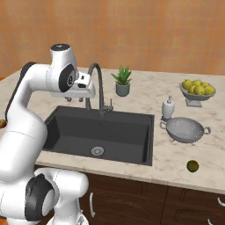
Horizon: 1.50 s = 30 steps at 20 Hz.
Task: Put the colander in the sink, put the mango, apple in the colander, and turn on the sink faucet and pour water over the colander.
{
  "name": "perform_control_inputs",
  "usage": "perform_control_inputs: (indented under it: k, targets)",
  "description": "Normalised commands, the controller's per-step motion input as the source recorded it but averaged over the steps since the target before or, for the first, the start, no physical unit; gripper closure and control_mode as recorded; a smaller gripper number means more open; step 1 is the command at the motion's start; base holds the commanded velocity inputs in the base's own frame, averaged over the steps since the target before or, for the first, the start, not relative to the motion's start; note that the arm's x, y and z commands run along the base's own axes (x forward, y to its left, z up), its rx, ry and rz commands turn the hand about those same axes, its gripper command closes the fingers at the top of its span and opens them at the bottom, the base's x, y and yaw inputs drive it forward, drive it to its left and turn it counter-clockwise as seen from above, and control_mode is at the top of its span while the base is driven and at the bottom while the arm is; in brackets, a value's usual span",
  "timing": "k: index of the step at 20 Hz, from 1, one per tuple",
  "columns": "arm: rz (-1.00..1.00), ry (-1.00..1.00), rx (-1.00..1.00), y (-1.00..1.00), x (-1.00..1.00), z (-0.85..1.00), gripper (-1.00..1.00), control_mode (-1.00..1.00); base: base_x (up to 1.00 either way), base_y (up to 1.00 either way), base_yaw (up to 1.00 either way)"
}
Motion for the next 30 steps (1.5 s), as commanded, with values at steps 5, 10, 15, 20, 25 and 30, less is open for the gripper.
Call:
perform_control_inputs:
  k: [5, 10, 15, 20, 25, 30]
  targets:
    - [0.00, 0.00, 0.00, -0.33, 0.00, 0.00, -1.00, -1.00, 0.00, 0.00, 0.00]
    - [0.00, 0.00, 0.00, -0.76, 0.00, 0.00, -1.00, -1.00, 0.00, 0.00, 0.00]
    - [0.00, 0.00, 0.00, -0.82, 0.00, 0.00, -1.00, -1.00, 0.00, 0.00, 0.00]
    - [0.02, 0.00, 0.00, -0.69, 0.04, 0.00, -1.00, -1.00, 0.00, 0.00, 0.00]
    - [0.01, 0.00, 0.00, -0.49, 0.10, -0.09, -1.00, -1.00, 0.00, 0.00, 0.00]
    - [0.00, 0.00, 0.00, -0.51, 0.18, -0.23, -1.00, -1.00, 0.00, 0.00, 0.00]
